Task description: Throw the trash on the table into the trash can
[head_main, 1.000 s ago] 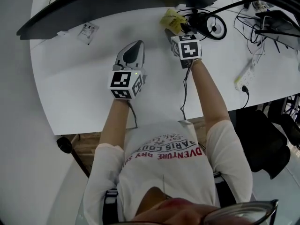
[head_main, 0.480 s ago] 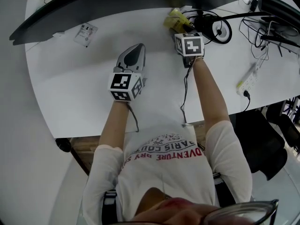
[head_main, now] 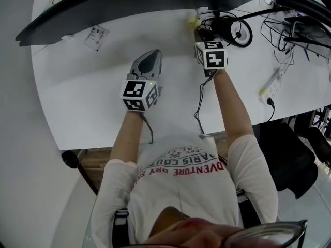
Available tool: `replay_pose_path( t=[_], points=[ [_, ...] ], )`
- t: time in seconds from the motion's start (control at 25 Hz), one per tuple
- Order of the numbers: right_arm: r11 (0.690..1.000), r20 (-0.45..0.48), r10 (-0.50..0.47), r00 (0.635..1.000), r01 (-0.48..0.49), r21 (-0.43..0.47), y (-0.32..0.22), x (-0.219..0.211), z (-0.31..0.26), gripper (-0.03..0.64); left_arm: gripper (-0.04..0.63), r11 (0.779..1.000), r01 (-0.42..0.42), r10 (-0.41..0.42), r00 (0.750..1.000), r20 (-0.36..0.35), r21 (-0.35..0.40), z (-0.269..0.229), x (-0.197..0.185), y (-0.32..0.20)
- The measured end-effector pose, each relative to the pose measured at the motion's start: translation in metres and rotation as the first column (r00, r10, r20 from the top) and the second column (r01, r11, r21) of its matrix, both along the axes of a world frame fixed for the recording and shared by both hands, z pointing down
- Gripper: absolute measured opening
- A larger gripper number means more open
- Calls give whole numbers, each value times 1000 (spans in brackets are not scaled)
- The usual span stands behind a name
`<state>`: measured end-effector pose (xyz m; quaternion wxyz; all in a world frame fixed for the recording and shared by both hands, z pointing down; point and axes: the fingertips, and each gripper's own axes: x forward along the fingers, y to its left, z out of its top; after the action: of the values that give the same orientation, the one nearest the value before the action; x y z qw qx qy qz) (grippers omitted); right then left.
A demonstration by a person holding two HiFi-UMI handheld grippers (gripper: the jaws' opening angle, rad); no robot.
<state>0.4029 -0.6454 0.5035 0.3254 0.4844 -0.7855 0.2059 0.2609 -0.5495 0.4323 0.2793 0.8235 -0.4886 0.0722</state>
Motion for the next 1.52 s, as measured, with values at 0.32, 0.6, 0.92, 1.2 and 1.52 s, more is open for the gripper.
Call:
replay_pose_path(
  t=[0.32, 0.6, 0.92, 1.2, 1.52],
  points=[
    [995, 87, -103, 991, 101, 19, 63, -32, -49, 48, 23, 993, 95, -96, 995, 2, 73, -52, -15, 48],
    [964, 142, -266, 953, 262, 48, 145, -81, -81, 48, 23, 957, 265, -272, 961, 42, 119, -70, -51, 154],
    [785, 227, -612, 757, 616, 64, 278, -224, -97, 48, 23, 751, 648, -657, 752, 56, 125, -69, -157, 316],
    [550, 258, -811, 525, 835, 30, 427, -365, -79, 48, 23, 527, 847, -850, 522, 73, 76, -52, -252, 463],
    [275, 278, -917, 286, 958, -80, 604, -484, -24, 48, 23, 313, 950, -946, 313, 81, -11, -9, -352, 612]
  ],
)
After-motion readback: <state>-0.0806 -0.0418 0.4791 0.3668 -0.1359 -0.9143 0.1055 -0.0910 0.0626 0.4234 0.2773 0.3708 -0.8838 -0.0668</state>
